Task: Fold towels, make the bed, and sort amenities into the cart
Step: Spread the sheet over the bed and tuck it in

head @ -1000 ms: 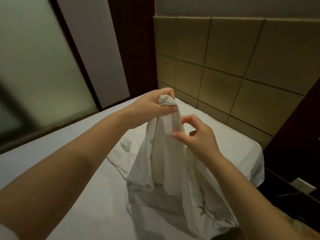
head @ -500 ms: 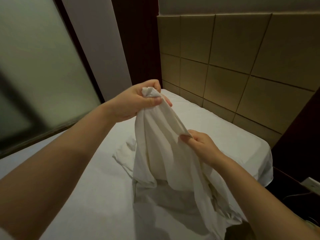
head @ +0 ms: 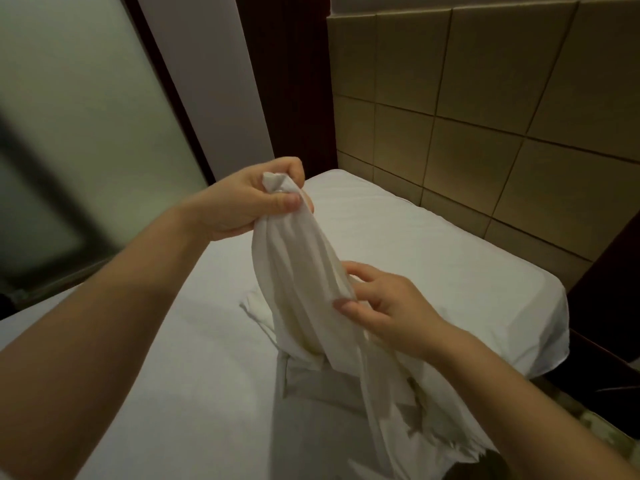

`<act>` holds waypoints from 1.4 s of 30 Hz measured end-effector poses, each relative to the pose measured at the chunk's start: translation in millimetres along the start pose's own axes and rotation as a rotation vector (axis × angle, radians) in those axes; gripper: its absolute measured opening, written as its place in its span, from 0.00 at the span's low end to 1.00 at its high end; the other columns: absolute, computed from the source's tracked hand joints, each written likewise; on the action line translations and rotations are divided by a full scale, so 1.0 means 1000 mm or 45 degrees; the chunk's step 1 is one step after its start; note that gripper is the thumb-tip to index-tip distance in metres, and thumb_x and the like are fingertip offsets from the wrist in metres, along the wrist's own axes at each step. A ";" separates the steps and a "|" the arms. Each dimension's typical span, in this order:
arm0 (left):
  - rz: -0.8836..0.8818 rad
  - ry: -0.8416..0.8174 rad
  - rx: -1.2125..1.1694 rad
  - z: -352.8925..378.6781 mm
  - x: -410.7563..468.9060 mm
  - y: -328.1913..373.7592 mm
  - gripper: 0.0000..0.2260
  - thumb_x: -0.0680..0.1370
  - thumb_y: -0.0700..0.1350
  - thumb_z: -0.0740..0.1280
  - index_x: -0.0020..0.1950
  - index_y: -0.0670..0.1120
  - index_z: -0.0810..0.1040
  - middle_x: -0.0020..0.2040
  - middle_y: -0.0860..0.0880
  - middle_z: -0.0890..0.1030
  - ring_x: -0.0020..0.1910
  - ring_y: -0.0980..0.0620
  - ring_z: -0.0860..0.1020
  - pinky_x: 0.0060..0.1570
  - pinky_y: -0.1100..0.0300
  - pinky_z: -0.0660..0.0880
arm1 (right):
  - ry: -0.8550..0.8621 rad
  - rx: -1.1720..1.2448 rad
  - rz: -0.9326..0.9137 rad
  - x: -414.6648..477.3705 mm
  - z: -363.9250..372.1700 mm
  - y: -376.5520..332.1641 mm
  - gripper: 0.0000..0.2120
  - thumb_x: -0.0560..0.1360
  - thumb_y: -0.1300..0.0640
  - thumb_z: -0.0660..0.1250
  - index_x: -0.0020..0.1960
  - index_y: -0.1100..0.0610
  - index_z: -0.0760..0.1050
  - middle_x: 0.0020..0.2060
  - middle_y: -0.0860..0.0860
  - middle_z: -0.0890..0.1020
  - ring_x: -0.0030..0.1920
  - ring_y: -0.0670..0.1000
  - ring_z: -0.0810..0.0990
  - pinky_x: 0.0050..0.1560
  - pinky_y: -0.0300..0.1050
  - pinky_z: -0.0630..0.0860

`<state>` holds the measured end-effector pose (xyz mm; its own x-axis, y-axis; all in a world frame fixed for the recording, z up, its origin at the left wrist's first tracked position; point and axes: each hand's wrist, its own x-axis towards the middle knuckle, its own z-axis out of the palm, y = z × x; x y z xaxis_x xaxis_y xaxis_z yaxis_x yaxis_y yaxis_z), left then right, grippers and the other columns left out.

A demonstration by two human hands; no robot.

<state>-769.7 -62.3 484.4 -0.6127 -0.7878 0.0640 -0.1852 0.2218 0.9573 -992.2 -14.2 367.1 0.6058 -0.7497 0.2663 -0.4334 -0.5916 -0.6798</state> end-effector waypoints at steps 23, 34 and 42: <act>-0.099 0.559 0.071 -0.021 -0.034 -0.036 0.10 0.73 0.53 0.72 0.38 0.53 0.73 0.37 0.51 0.73 0.33 0.58 0.74 0.32 0.63 0.72 | -0.094 -0.405 0.478 0.015 0.011 0.046 0.10 0.77 0.62 0.61 0.51 0.61 0.80 0.52 0.55 0.77 0.52 0.58 0.78 0.51 0.47 0.71; -0.170 0.673 0.257 0.013 -0.012 -0.050 0.13 0.79 0.42 0.64 0.35 0.53 0.70 0.33 0.51 0.71 0.31 0.56 0.70 0.31 0.61 0.68 | 0.295 -0.515 0.657 -0.005 -0.027 0.058 0.13 0.78 0.64 0.60 0.59 0.59 0.79 0.56 0.56 0.79 0.58 0.57 0.75 0.54 0.45 0.67; -0.302 0.627 0.307 0.013 -0.007 -0.049 0.06 0.77 0.50 0.65 0.39 0.55 0.78 0.40 0.52 0.76 0.41 0.52 0.73 0.43 0.57 0.71 | 0.226 -0.634 0.419 -0.026 -0.043 0.047 0.09 0.76 0.64 0.64 0.51 0.61 0.82 0.46 0.54 0.80 0.50 0.58 0.78 0.45 0.43 0.66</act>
<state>-766.5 -59.7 433.6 -0.1158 -0.9927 0.0344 -0.4780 0.0860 0.8741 -1057.0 -35.6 357.6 0.2857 -0.9289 0.2355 -0.8637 -0.3561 -0.3568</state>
